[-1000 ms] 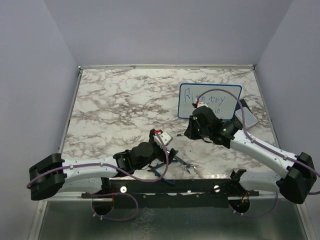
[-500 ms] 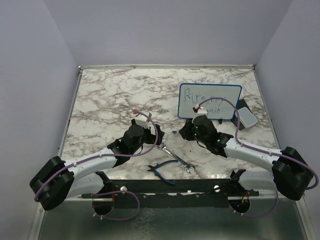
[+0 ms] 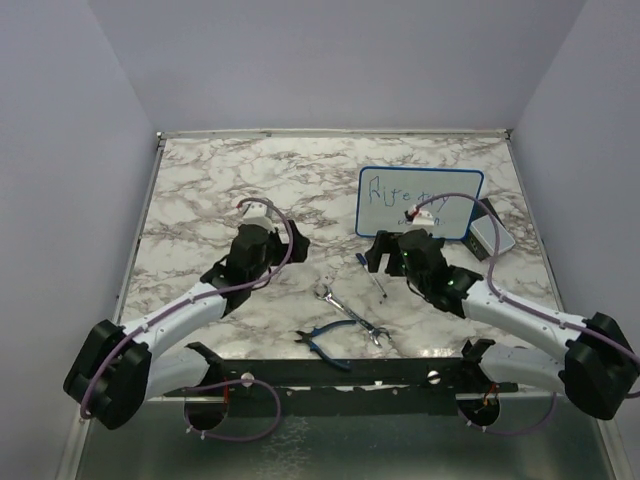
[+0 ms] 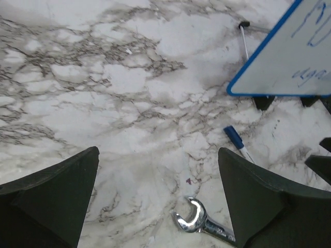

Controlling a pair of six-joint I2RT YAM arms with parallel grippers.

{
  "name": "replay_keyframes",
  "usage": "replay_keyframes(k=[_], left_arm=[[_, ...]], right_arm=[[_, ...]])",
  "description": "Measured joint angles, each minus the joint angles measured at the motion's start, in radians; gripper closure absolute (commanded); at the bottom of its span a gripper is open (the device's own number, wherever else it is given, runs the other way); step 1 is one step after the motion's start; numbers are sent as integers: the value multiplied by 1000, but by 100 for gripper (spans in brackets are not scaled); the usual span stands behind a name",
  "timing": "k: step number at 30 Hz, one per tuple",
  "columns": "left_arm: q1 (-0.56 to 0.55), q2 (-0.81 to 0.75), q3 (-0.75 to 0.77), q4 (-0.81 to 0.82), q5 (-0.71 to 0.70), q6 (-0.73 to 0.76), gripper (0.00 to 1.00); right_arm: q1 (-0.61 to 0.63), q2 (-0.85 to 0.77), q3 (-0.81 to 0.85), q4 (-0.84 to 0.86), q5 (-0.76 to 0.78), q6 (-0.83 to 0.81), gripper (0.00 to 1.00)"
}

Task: Write a sentence on the whiteboard
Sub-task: Reset both arms

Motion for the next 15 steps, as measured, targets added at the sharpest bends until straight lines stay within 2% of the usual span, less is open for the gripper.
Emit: replay_keyframes(k=[4,11,15], left_arm=[[118,-6,77,-90,22,-18,1],[399,-52,267,-288,66,27,1],[435,-92,354,-356,18,116,1]], right_arm=[[-116,-87,28,-57,16,-34,7],[-337,-251,49,-126,43,-126,7],[-380,-360,65,-120,96,-201,7]])
